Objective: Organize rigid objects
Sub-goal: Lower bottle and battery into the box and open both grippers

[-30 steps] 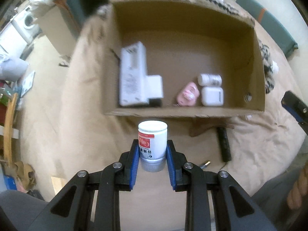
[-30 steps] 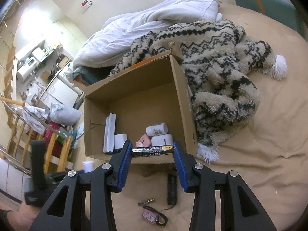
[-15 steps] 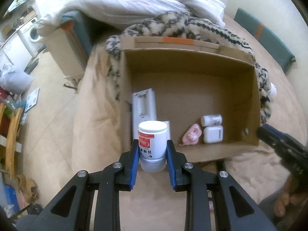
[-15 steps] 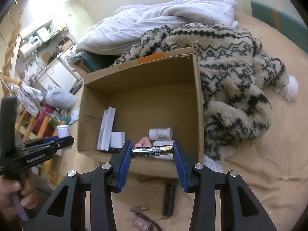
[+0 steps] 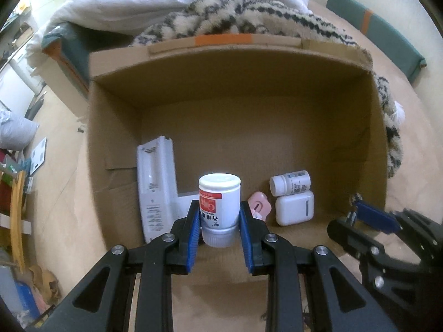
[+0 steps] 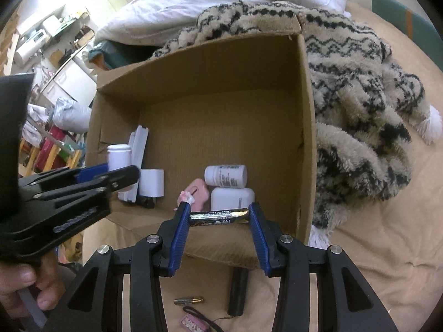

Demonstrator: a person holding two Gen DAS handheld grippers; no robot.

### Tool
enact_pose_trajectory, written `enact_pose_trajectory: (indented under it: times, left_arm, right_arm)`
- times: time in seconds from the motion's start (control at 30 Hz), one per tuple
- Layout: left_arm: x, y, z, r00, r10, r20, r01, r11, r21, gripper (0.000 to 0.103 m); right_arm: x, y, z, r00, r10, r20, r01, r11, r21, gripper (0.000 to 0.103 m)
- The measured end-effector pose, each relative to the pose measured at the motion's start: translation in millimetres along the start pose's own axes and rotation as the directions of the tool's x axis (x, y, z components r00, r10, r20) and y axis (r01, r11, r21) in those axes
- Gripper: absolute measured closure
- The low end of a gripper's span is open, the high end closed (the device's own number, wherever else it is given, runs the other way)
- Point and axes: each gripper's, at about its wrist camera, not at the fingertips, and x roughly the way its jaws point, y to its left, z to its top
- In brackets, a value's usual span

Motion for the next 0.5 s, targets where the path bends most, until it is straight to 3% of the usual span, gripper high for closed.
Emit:
enact_pose_trajectory:
  times: [0.27,0.5]
  left_arm:
    - [21.9,-10.0,-1.0,0.999,0.033,-0.020,-0.032,0.999,0.041,0.079]
    - [31.5,-4.2,-2.7,0.997,0.029,-0.066,-0.027,0.999,0.022,0.078]
  right_arm:
    - [6.8,-8.2,-0.3,0.999,0.002,-0.037,-0.001,0.999,0.041,0.058]
    - [6.4,-13.4,-0.4,0.999,0.024,-0.040,-0.021,0.997,0.081,0.058]
